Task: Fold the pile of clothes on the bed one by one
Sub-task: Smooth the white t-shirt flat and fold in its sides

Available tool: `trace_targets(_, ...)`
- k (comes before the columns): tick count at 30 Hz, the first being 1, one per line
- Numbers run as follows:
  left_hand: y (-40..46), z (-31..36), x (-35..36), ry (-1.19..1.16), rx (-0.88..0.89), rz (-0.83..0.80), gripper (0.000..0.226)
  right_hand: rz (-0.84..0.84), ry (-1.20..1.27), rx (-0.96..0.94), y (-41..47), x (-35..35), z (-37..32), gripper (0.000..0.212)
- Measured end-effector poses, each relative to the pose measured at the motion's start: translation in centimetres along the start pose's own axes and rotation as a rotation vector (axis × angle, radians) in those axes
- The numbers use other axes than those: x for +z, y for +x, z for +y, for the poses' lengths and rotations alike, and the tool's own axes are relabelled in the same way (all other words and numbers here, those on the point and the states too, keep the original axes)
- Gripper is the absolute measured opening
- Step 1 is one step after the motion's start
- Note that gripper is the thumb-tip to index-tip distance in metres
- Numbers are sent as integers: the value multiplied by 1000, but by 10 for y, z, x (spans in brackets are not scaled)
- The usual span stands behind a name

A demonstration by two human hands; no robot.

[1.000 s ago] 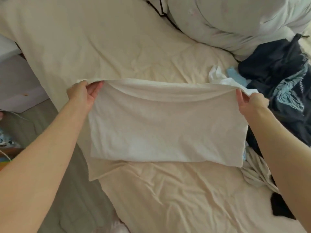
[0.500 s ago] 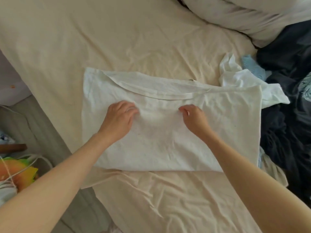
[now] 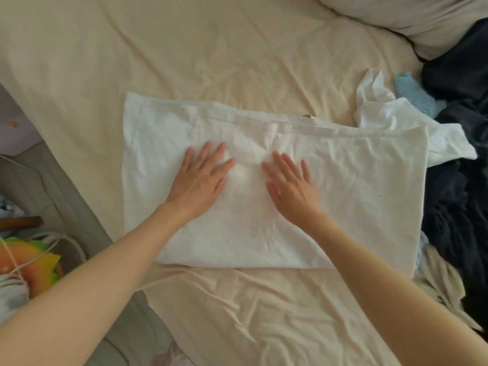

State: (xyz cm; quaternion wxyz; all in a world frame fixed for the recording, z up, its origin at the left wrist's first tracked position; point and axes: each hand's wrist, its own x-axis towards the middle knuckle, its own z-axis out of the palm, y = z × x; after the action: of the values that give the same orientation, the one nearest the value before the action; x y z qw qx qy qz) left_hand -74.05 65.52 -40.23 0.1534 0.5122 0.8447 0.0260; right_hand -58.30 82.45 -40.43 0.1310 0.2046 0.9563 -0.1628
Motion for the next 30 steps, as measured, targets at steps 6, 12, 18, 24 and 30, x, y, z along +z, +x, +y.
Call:
trace_targets(6,-12,-47,-10,-61,-215,124,44,138,139,393,-4,-10,43,49)
trace_targets(12,-116,-2,-11,-424,-572,285,29,324,548,540,-95,3,-15,28)
trace_targets(18,-168,13,23,-1465,-1560,218,27,347,1472,1404,-162,25,-12,28)
trace_targets(24,-146,0,19,-2086,-1593,301,34,686,2114,1467,-170,0,44,41)
trace_targets(30,-144,-1,-20,-1899,-1436,549,33,867,2024,1404,-179,-32,33,33)
